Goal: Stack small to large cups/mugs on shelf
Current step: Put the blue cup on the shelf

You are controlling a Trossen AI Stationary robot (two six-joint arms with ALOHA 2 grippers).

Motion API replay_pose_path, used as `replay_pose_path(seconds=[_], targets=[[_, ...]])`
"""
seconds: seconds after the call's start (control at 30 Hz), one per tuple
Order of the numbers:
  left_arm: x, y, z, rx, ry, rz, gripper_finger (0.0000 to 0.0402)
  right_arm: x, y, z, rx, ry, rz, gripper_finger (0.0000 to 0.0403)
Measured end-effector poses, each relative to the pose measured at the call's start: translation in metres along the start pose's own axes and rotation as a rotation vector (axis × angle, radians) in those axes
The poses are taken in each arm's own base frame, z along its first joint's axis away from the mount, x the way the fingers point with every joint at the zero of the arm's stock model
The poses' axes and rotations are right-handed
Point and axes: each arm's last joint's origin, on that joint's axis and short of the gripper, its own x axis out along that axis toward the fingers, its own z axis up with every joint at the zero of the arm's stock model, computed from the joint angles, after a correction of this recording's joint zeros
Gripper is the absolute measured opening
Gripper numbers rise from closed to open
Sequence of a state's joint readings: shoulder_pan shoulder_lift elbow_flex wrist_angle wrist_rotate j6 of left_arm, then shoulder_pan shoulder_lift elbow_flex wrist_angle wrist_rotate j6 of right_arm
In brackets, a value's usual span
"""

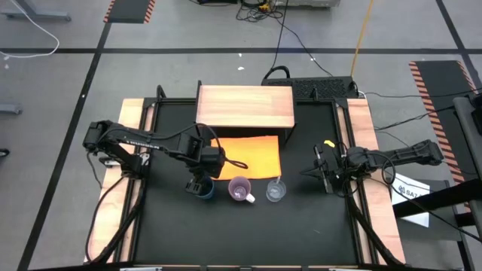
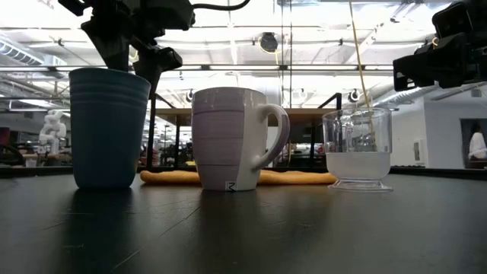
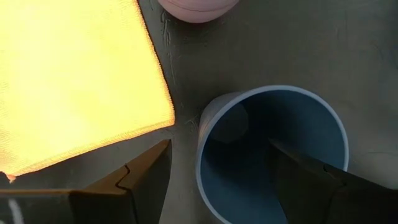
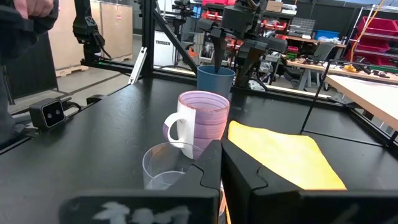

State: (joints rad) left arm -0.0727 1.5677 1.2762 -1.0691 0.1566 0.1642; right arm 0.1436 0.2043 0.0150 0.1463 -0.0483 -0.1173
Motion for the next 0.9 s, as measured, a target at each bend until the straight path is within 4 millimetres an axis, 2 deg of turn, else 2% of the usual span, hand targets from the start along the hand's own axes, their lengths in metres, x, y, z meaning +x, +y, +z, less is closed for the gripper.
replay_pose_path(seconds=[0.33,0.63,0.9], targets=[[0.001,0.000,0.000,-0.001,-0.004,-0.015,0.0257,0.000,0.000,0.000,0.000,0.000,0.000,0.0000],[0.024,0.002,-0.012,-0.010,0.035,-0.022,0.0257,0.000,0.000,0.001,-0.001,-0.009,-0.001,0.0000],[0.023,0.010,-0.013,-0.038,0.025,-0.012,0.0257,0.000,0.000,0.002,-0.003,-0.016,-0.002,0.0000]])
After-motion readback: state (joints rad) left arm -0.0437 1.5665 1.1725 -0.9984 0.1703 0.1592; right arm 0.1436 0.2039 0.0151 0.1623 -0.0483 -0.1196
